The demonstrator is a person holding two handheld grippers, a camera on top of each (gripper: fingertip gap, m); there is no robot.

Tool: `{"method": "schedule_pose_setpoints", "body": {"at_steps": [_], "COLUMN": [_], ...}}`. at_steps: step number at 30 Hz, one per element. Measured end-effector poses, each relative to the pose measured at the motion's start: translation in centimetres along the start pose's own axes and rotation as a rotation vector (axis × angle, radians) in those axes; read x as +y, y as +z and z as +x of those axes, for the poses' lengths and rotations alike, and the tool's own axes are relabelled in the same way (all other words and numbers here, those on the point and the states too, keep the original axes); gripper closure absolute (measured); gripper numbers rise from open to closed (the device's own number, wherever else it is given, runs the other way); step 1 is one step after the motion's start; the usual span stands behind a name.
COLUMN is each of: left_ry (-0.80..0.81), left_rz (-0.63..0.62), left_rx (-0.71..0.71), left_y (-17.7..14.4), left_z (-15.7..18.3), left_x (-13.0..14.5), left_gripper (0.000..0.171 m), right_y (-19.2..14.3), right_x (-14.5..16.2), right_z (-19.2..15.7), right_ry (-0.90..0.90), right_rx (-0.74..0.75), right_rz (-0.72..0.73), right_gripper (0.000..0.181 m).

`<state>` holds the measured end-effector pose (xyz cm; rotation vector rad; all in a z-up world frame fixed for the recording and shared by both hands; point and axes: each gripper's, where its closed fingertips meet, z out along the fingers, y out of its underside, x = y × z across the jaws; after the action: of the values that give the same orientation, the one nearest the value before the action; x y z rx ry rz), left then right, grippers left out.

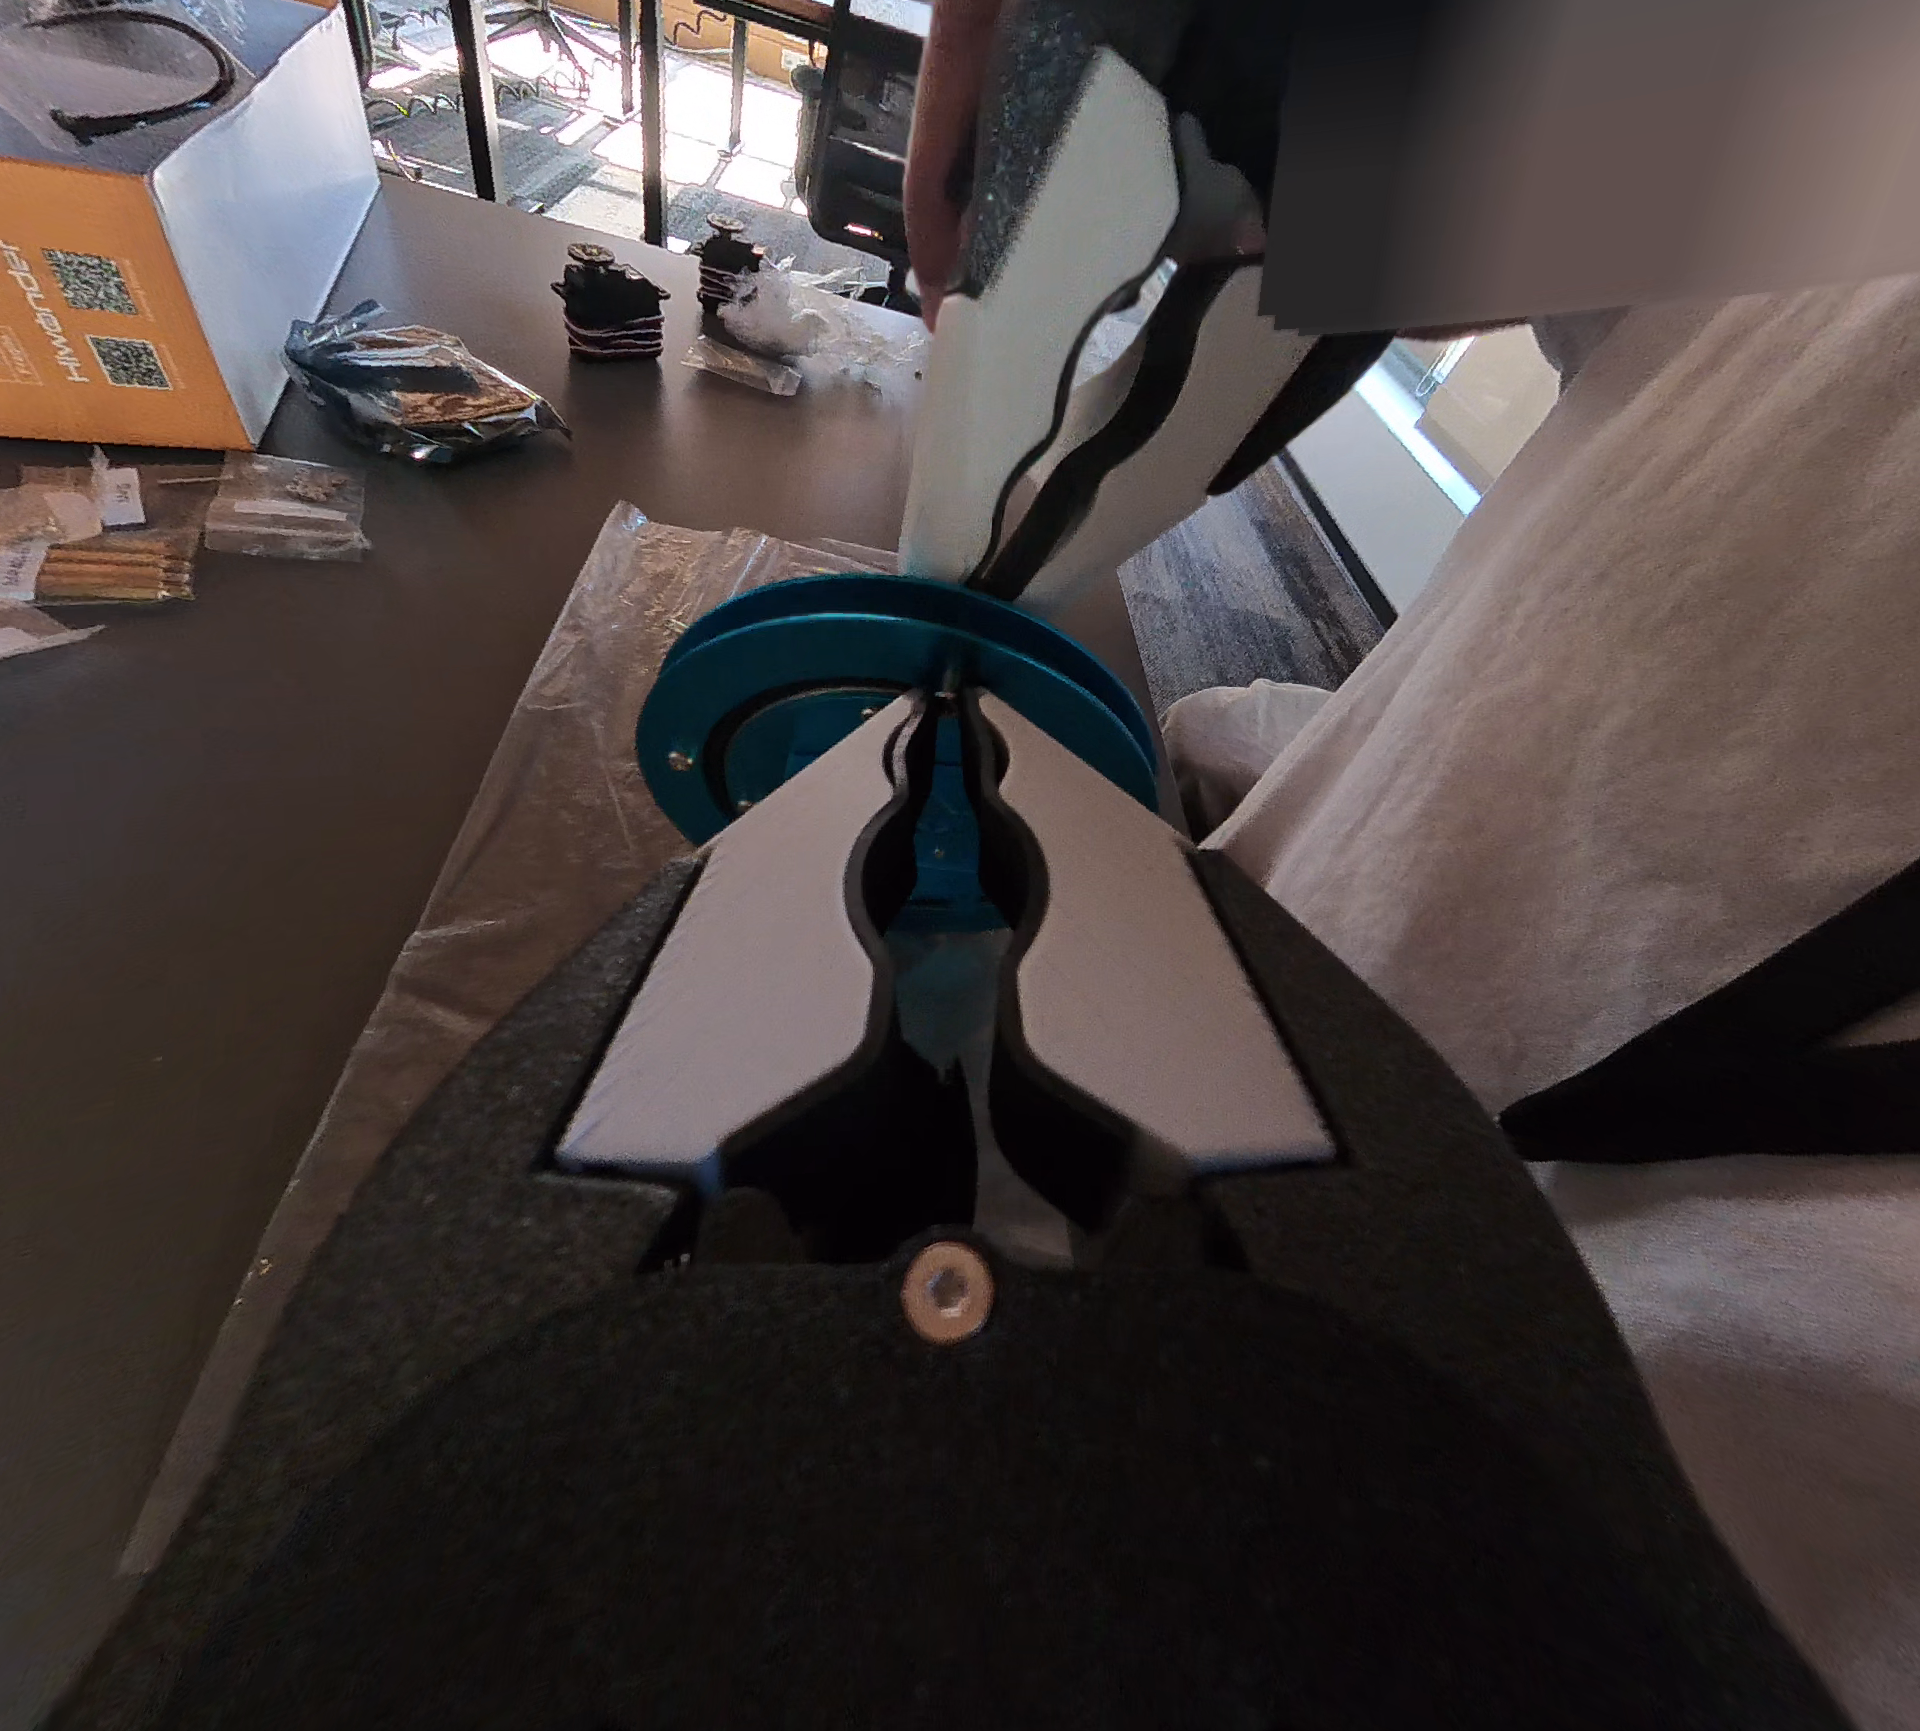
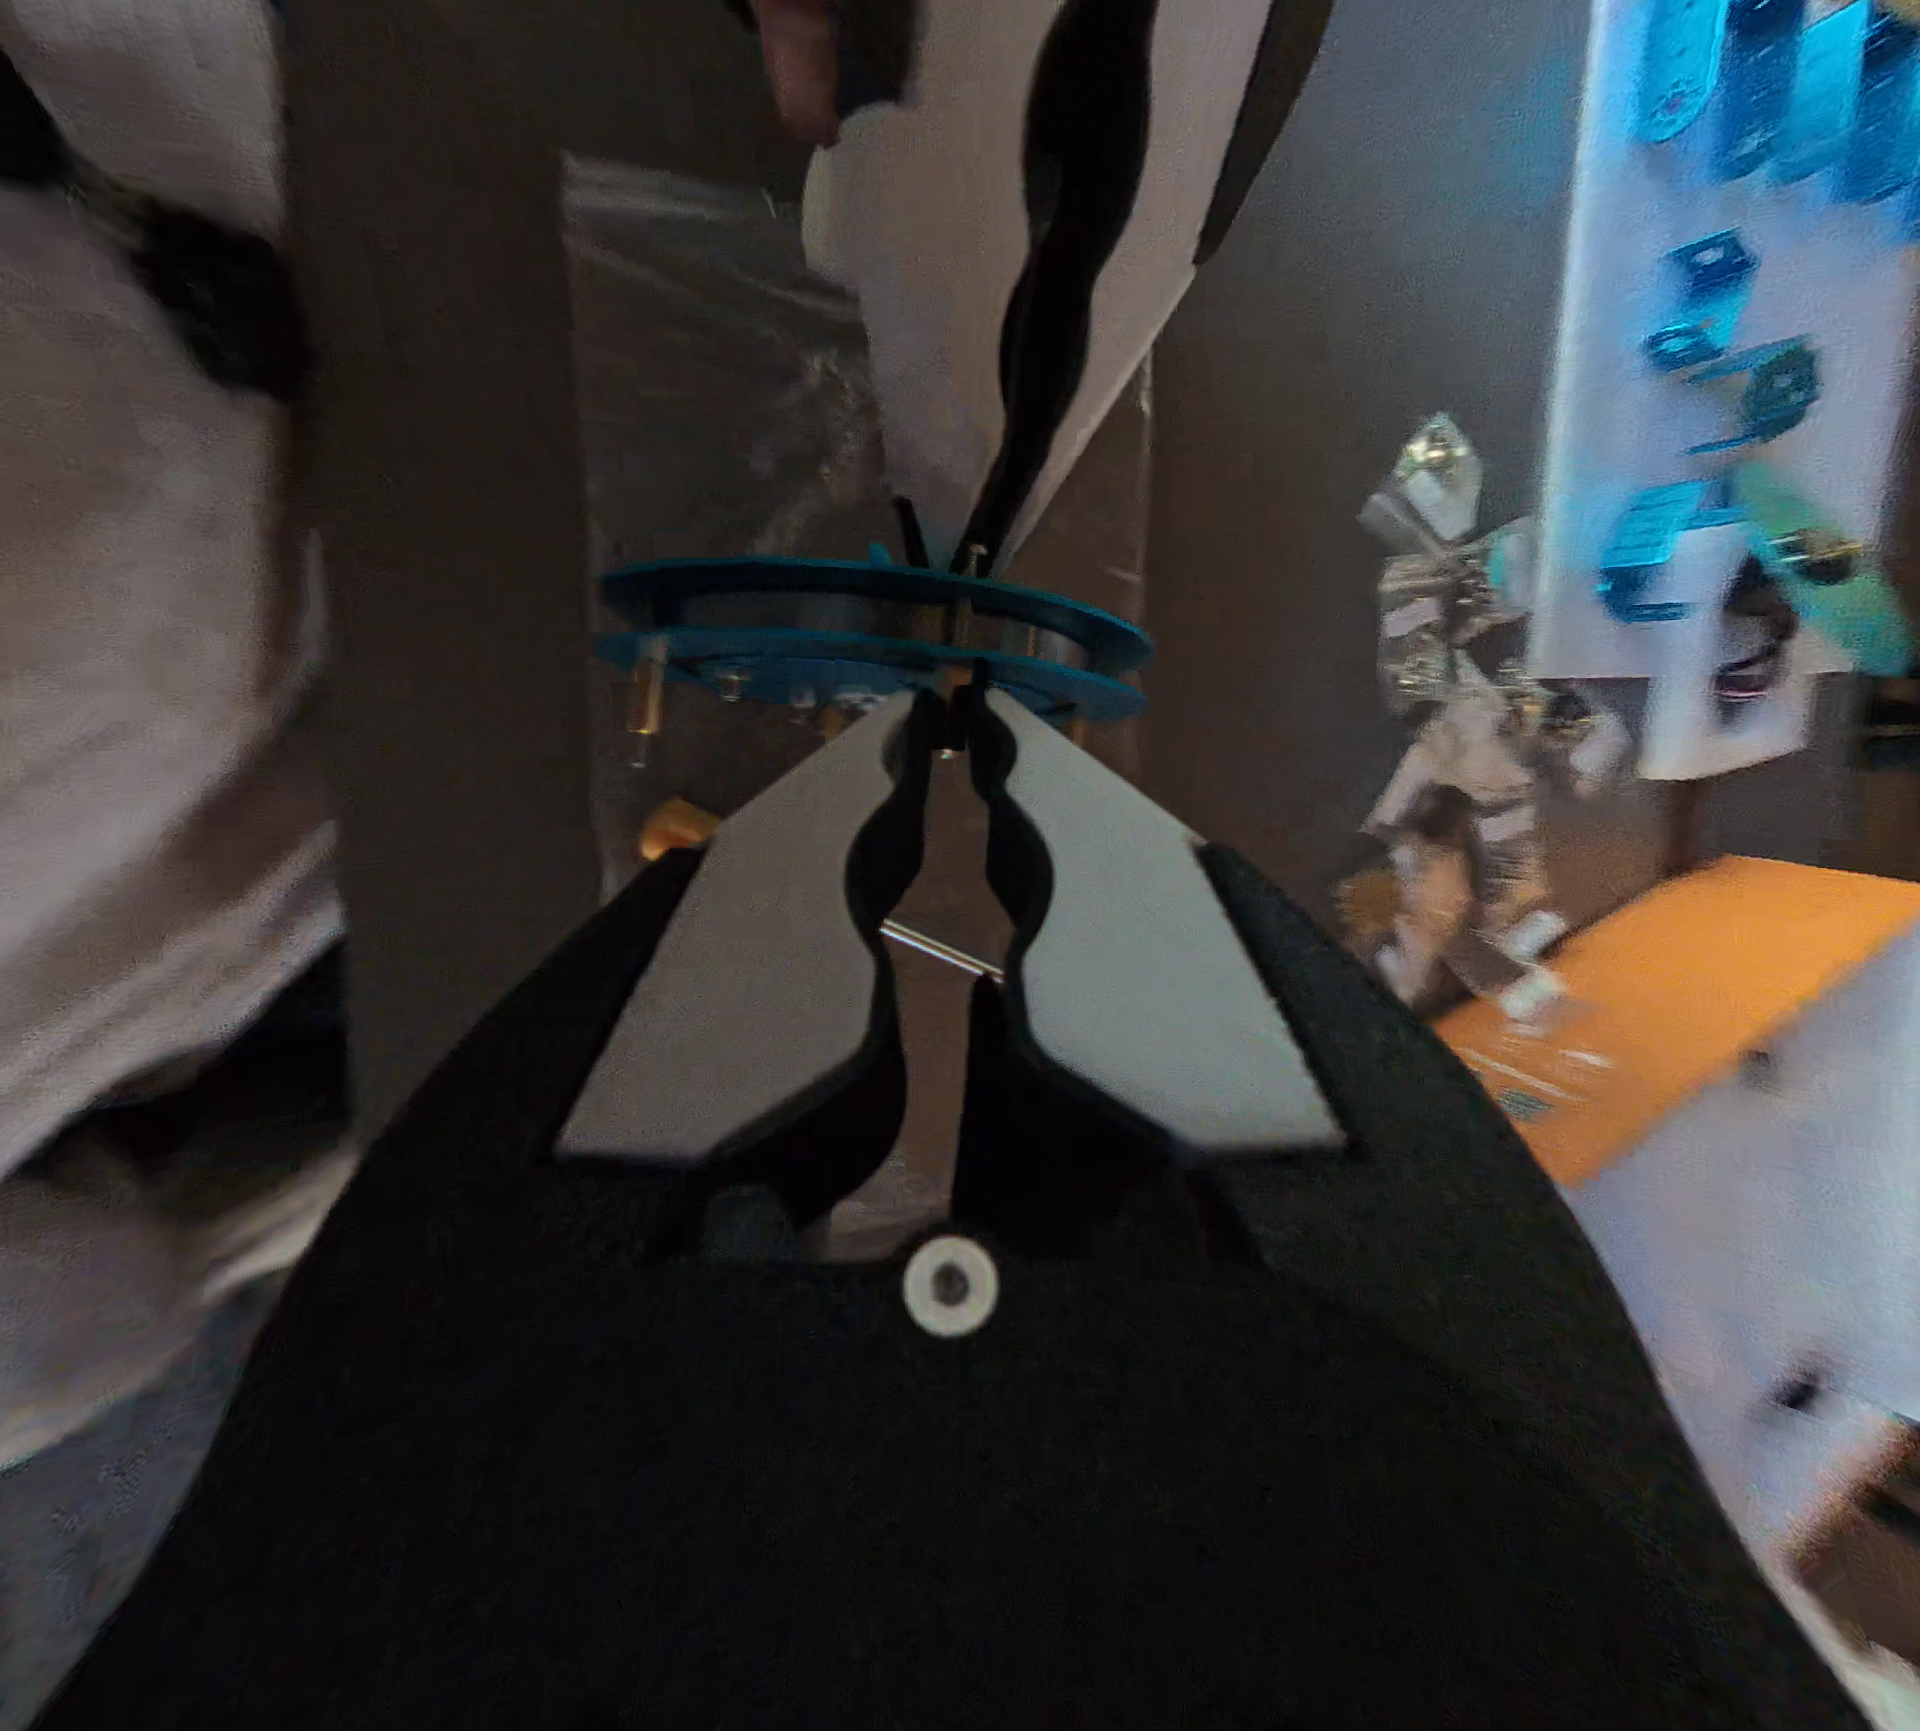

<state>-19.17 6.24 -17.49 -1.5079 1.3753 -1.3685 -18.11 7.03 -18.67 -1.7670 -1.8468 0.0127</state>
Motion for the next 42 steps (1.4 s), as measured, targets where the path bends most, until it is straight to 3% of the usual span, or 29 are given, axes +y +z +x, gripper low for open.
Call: {"method": "schedule_pose_setpoints", "body": {"at_steps": [2, 5, 10, 12, 14, 18, 20, 23, 24, 26, 29, 30, 32, 34, 37, 39, 41, 42], "left_ry": [0.051, 0.115, 0.163, 0.167, 0.157, 0.104, 0.106, 0.118, 0.127, 0.163, 0.187, 0.193, 0.183, 0.179, 0.157, 0.156, 0.164, 0.169], "left_rz": [-0.006, -0.01, -0.024, -0.022, -0.025, -0.019, -0.022, -0.03, -0.032, -0.029, -0.036, -0.036, -0.037, -0.037, -0.033, -0.033, -0.034, -0.033], "left_rx": [-0.021, -0.051, -0.049, -0.07, -0.071, -0.056, -0.039, -0.031, -0.037, -0.069, -0.069, -0.064, -0.053, -0.049, -0.056, -0.047, -0.039, -0.038], "left_y": [0.2, 0.5, 0.9, 0.7, 0.6, 0.6, 0.7, 0.8, 0.9, 1.0, 1.1, 1.1, 1.0, 1.0, 1.0, 1.0, 1.0, 1.0], "left_z": [0.2, 0.5, 1.2, 0.8, 0.6, 0.5, 0.8, 1.2, 1.2, 1.1, 1.3, 1.4, 1.5, 1.5, 1.2, 1.4, 1.5, 1.6], "left_x": [0.0, -0.1, 0.1, 0.0, 0.0, 0.0, 0.0, 0.1, 0.1, 0.0, 0.0, 0.1, 0.2, 0.2, 0.1, 0.1, 0.2, 0.2], "left_gripper": [0.168, 0.171, 0.171, 0.17, 0.17, 0.168, 0.169, 0.168, 0.168, 0.168, 0.171, 0.17, 0.17, 0.169, 0.17, 0.17, 0.17, 0.168], "right_y": [0.0, -0.4, -2.2, -2.2, -1.9, -0.8, -0.2, -0.1, 0.0, -0.1, -1.5, -1.9, -2.2, -1.9, -0.5, -0.5, -0.4, -0.5], "right_x": [0.3, 0.3, -1.0, -1.3, -1.3, -0.3, 0.3, 0.8, 0.9, 0.9, -0.5, -0.9, -1.4, -1.2, 0.3, 0.4, 0.4, 0.3], "right_z": [-0.1, -1.5, -3.3, -2.8, -2.8, -2.4, -2.2, -1.6, -1.6, -2.1, -3.9, -4.2, -4.3, -4.4, -3.1, -2.8, -2.9, -3.2], "right_ry": [0.044, 0.402, 1.146, 1.273, 1.173, 0.639, 0.368, 0.057, 0.064, 0.303, 0.955, 1.069, 1.192, 1.064, 0.711, 0.466, 0.366, 0.422], "right_rx": [-0.065, -0.472, -1.368, -1.496, -1.335, -0.636, -0.359, -0.14, -0.156, -0.391, -1.072, -1.256, -1.424, -1.266, -0.723, -0.504, -0.445, -0.523], "right_rz": [-0.063, -0.028, 0.033, 0.117, 0.184, 0.127, 0.033, -0.072, -0.096, -0.095, -0.022, 0.015, 0.062, 0.09, 0.02, -0.005, -0.044, -0.054], "right_gripper": [0.178, 0.179, 0.178, 0.177, 0.177, 0.167, 0.173, 0.177, 0.178, 0.179, 0.179, 0.178, 0.177, 0.177, 0.168, 0.177, 0.178, 0.178]}}
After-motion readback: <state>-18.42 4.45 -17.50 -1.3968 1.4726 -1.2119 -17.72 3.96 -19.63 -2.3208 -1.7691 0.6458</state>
